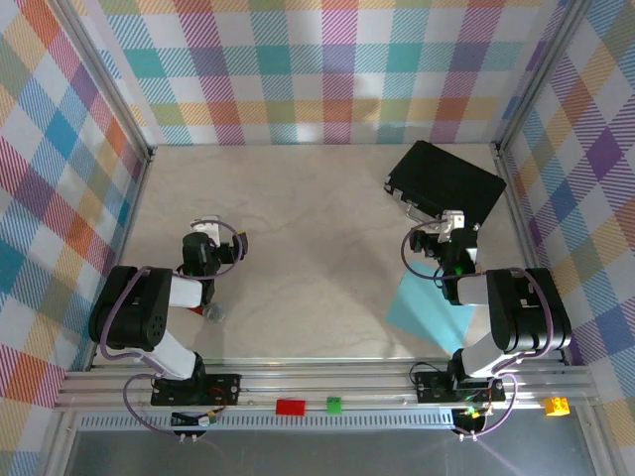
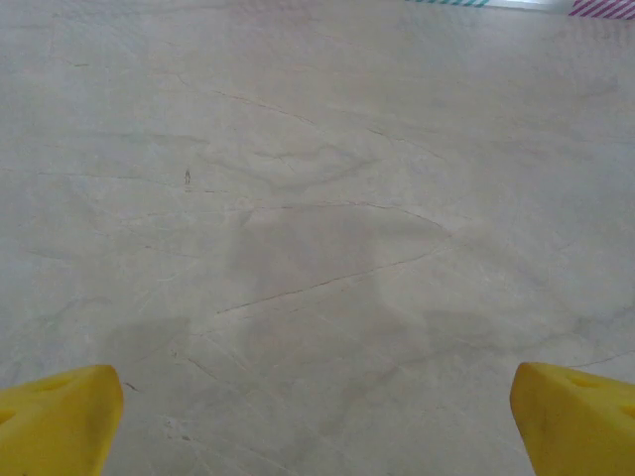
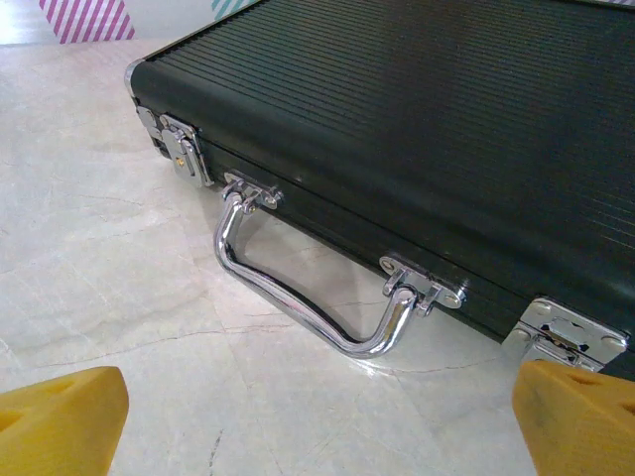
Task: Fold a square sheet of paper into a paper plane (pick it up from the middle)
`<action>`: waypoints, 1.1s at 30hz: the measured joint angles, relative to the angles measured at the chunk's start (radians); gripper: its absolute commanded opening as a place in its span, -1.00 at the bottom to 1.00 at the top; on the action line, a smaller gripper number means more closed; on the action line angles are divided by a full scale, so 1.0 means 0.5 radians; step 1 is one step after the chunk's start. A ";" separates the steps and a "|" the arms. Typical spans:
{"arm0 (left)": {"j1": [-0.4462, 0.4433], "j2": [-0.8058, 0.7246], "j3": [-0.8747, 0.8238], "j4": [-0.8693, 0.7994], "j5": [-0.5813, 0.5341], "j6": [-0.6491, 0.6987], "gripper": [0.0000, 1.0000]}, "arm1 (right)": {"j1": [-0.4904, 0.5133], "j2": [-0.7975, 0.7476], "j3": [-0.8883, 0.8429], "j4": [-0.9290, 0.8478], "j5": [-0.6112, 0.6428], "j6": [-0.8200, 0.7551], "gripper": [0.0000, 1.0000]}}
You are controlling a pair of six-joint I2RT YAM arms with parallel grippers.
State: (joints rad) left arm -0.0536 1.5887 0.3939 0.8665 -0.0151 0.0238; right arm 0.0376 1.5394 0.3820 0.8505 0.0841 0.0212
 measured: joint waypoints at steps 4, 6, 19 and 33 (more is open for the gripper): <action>0.000 0.000 0.000 0.000 0.001 0.000 0.99 | 0.000 0.000 0.000 0.000 0.000 -0.001 0.98; 0.000 0.000 0.000 0.000 0.000 0.000 0.99 | 0.000 0.000 0.000 0.000 0.000 0.000 0.98; 0.000 0.000 0.000 0.000 0.001 0.000 0.99 | 0.000 0.000 0.000 0.000 0.000 0.000 0.98; 0.000 0.000 0.000 0.002 0.014 0.001 0.99 | -0.016 0.000 0.010 -0.014 -0.036 0.001 0.98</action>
State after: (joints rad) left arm -0.0536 1.5887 0.3939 0.8677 -0.0078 0.0242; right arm 0.0296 1.5394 0.3870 0.8433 0.0662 0.0216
